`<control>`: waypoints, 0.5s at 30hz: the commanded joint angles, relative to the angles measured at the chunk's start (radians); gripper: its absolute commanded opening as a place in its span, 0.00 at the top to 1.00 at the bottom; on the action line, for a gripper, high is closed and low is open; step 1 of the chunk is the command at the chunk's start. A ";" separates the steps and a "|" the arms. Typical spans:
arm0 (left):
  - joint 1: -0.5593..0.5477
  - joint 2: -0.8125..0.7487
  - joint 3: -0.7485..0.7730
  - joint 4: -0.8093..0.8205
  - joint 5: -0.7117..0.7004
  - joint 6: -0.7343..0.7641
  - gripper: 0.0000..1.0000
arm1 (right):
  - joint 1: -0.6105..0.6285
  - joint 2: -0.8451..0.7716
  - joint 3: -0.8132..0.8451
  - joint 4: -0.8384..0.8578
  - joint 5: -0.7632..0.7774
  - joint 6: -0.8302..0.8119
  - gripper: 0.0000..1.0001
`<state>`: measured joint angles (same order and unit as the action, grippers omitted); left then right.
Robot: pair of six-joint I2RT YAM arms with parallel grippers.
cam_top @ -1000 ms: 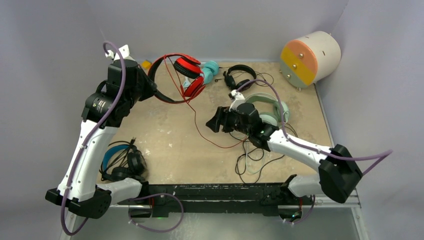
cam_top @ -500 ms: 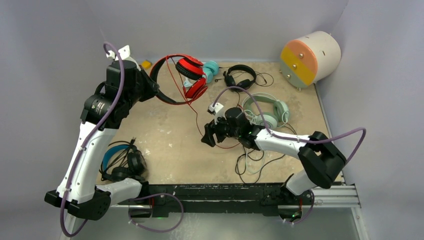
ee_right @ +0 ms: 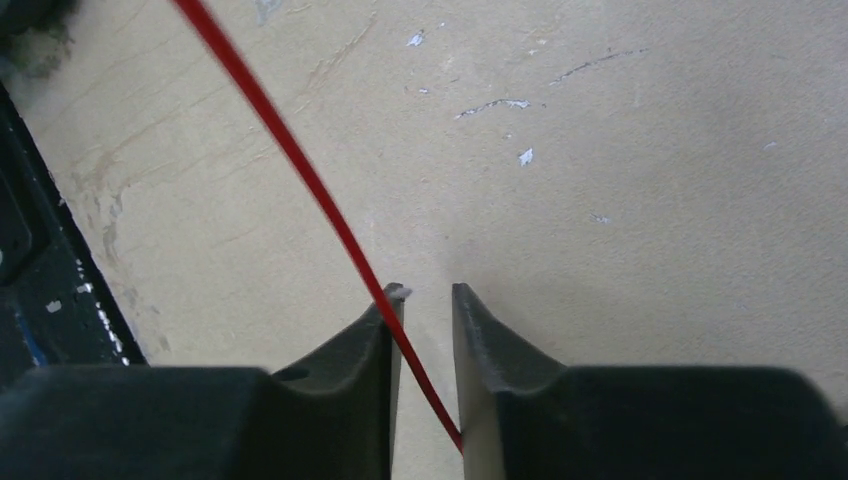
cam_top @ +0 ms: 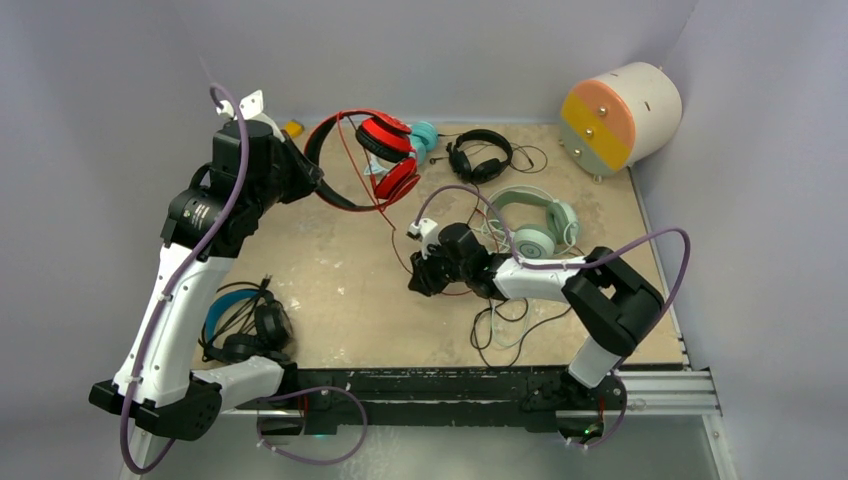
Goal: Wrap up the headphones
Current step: Wrap the headphones cable around the headphones.
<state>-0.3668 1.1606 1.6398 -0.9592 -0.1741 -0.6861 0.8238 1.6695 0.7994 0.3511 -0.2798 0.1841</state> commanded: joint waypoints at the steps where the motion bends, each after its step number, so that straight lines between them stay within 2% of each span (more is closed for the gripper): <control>1: 0.006 -0.033 0.029 0.077 0.044 -0.002 1.00 | 0.001 -0.016 -0.007 0.062 -0.027 0.045 0.84; 4: 0.007 -0.038 0.028 0.081 0.044 -0.007 1.00 | -0.005 -0.048 -0.051 0.100 -0.011 0.079 0.99; 6: 0.006 -0.042 0.027 0.091 0.067 -0.011 1.00 | -0.009 -0.050 -0.053 0.087 -0.004 0.092 1.00; 10: 0.006 -0.048 0.018 0.136 0.228 -0.009 1.00 | -0.064 -0.068 -0.081 0.098 -0.001 0.162 1.00; 15: 0.006 -0.067 0.015 0.138 0.313 -0.008 1.00 | -0.212 -0.082 -0.100 0.131 -0.149 0.247 1.00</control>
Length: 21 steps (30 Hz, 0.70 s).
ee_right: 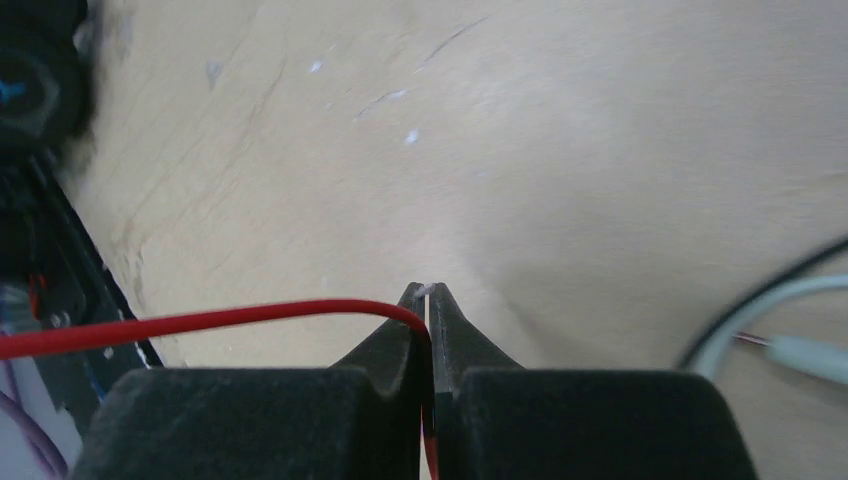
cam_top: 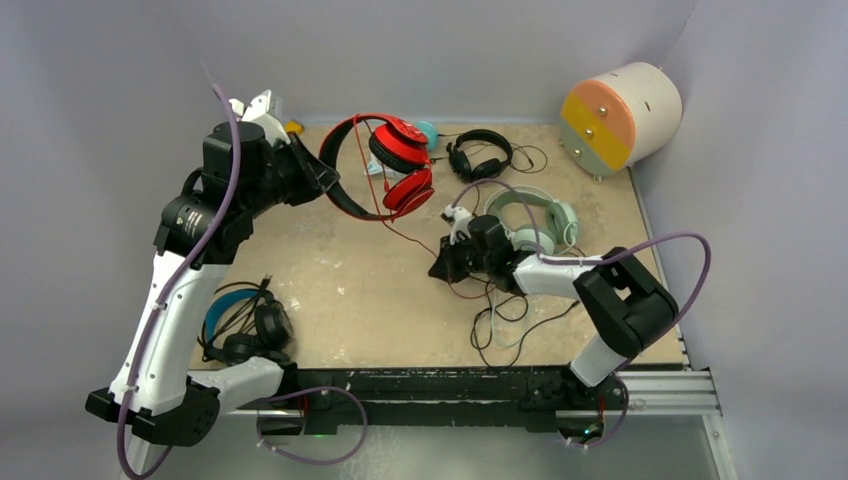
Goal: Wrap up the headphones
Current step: Wrap the headphones cable around the headphones.
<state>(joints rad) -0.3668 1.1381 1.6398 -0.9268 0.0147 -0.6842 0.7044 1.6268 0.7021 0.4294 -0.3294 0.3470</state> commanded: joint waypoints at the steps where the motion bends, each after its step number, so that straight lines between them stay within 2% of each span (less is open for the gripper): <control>1: 0.007 -0.049 0.013 0.109 0.143 -0.006 1.00 | -0.110 -0.038 0.004 0.043 -0.118 0.088 1.00; 8: 0.006 -0.067 -0.065 0.122 0.369 0.105 1.00 | -0.182 -0.067 0.123 -0.124 -0.180 0.097 1.00; 14: 0.005 -0.128 -0.258 0.145 0.455 0.185 1.00 | -0.370 -0.102 0.231 -0.223 -0.331 0.140 1.00; 17: 0.005 -0.173 -0.354 0.173 0.393 0.229 1.00 | -0.421 -0.107 0.314 -0.284 -0.345 0.127 1.00; 21: 0.003 -0.200 -0.436 0.187 0.218 0.273 1.00 | -0.434 -0.085 0.429 -0.380 -0.367 0.084 1.00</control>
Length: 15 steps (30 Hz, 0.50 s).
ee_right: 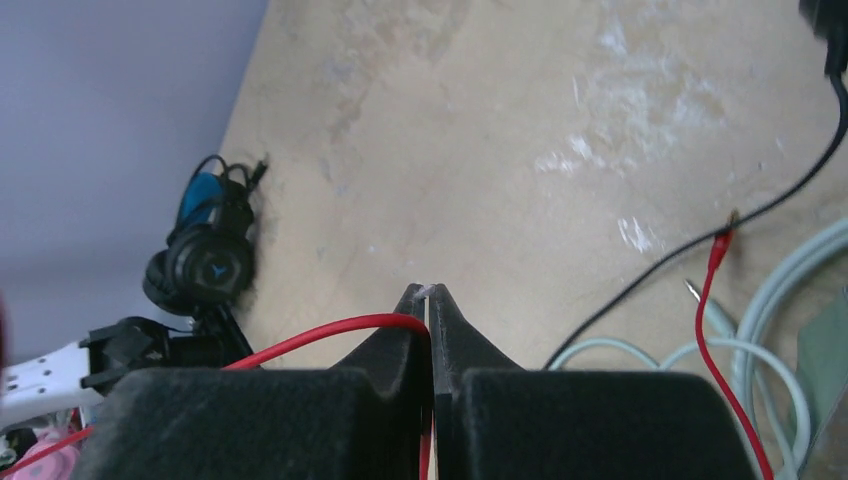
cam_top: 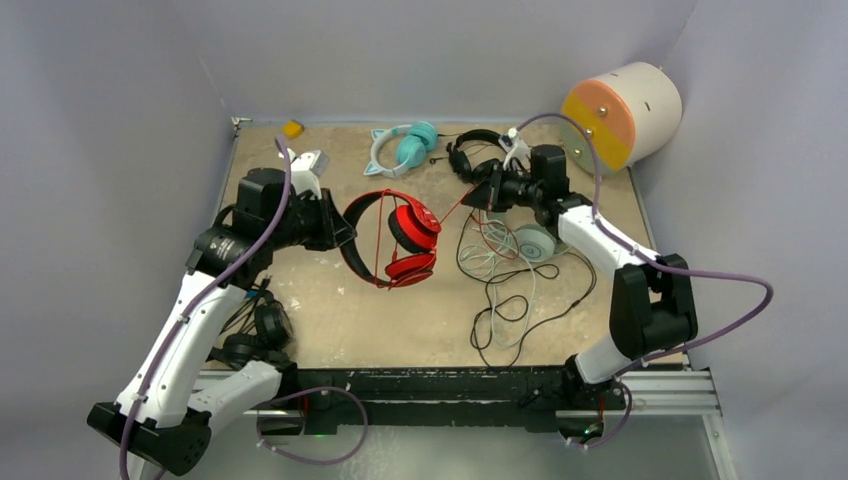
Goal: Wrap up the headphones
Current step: Wrap the headphones cable around the headphones.
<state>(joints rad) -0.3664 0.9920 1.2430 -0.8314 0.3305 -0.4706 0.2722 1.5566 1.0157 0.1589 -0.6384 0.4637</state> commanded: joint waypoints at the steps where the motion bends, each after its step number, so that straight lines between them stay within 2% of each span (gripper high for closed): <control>1: 0.003 -0.056 -0.058 0.099 -0.120 0.070 1.00 | -0.001 -0.008 0.139 -0.124 -0.070 -0.039 1.00; 3: -0.007 -0.059 -0.102 0.122 -0.093 0.116 1.00 | -0.001 0.016 0.189 -0.146 -0.100 -0.041 1.00; 5: -0.081 -0.058 -0.148 0.131 -0.118 0.161 1.00 | -0.001 0.051 0.271 -0.219 -0.086 -0.087 1.00; 8: -0.287 -0.040 -0.193 0.142 -0.339 0.184 1.00 | -0.001 0.105 0.375 -0.303 -0.115 -0.114 1.00; 15: -0.425 0.104 -0.193 0.141 -0.616 0.173 1.00 | 0.000 0.126 0.510 -0.360 -0.172 -0.096 1.00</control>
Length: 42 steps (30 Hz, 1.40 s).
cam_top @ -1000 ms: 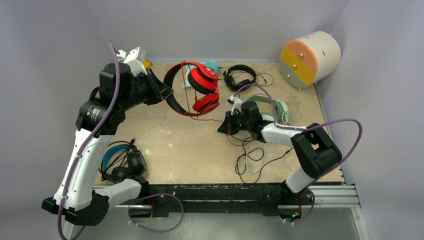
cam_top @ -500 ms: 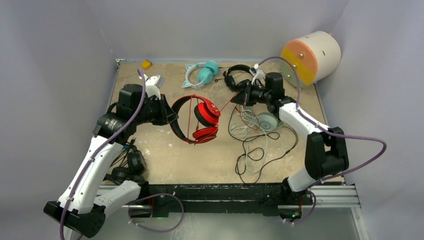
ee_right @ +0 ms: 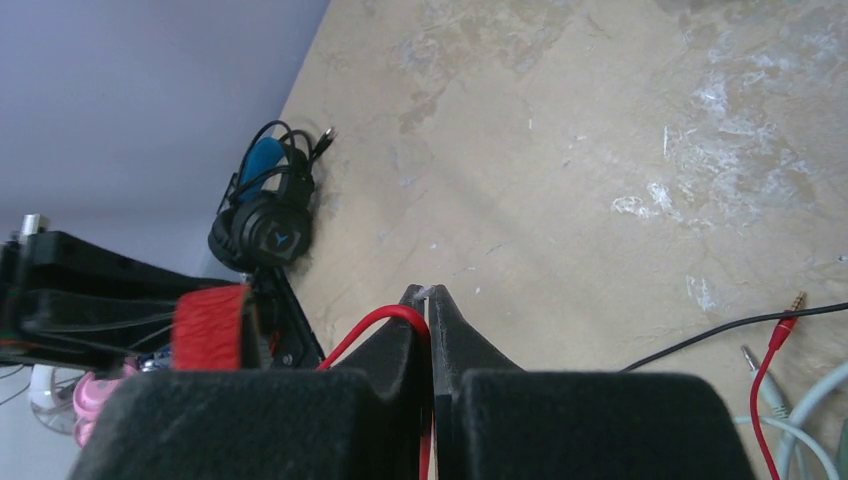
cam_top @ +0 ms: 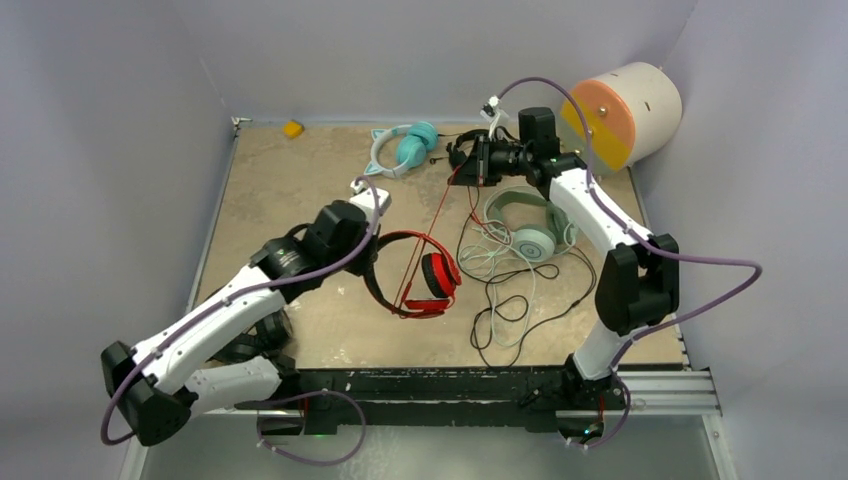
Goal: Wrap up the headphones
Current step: Wrap the headphones cable around the headphones.
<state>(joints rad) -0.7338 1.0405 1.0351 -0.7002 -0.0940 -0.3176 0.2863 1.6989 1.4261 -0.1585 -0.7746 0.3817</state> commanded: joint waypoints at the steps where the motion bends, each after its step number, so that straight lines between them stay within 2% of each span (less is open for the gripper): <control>1: -0.077 0.081 0.020 0.010 -0.238 0.017 1.00 | -0.015 -0.022 0.107 -0.049 -0.039 -0.015 1.00; 5: -0.109 0.149 0.040 0.012 -0.384 0.008 1.00 | 0.001 -0.060 0.106 -0.043 -0.095 -0.021 1.00; 9: -0.111 0.211 0.063 0.013 -0.475 -0.020 1.00 | 0.070 -0.106 0.091 -0.077 -0.085 -0.041 1.00; 17: -0.111 0.265 0.084 0.006 -0.451 -0.043 1.00 | 0.145 -0.204 0.070 -0.102 -0.068 -0.040 1.00; 19: -0.111 0.281 0.096 -0.029 -0.516 -0.114 1.00 | 0.159 -0.229 0.059 -0.105 -0.068 -0.040 1.00; 22: -0.104 0.332 0.166 -0.155 -0.601 -0.299 1.00 | 0.185 -0.270 0.016 -0.100 -0.060 -0.038 1.00; 27: -0.098 0.406 0.237 -0.209 -0.623 -0.452 1.00 | 0.270 -0.314 -0.072 -0.062 -0.019 0.000 1.00; 30: -0.054 0.420 0.254 -0.201 -0.598 -0.506 1.00 | 0.338 -0.314 -0.096 -0.063 0.022 0.009 1.00; 35: 0.078 0.389 0.243 -0.110 -0.407 -0.548 1.00 | 0.396 -0.338 -0.174 0.004 0.049 0.053 1.00; 42: 0.172 0.334 0.262 -0.085 -0.354 -0.630 1.00 | 0.464 -0.340 -0.304 0.094 0.071 0.102 1.00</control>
<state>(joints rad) -0.6285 1.4269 1.2457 -0.8410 -0.4706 -0.8322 0.6952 1.4132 1.1709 -0.1600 -0.6651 0.4370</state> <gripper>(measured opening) 0.058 0.012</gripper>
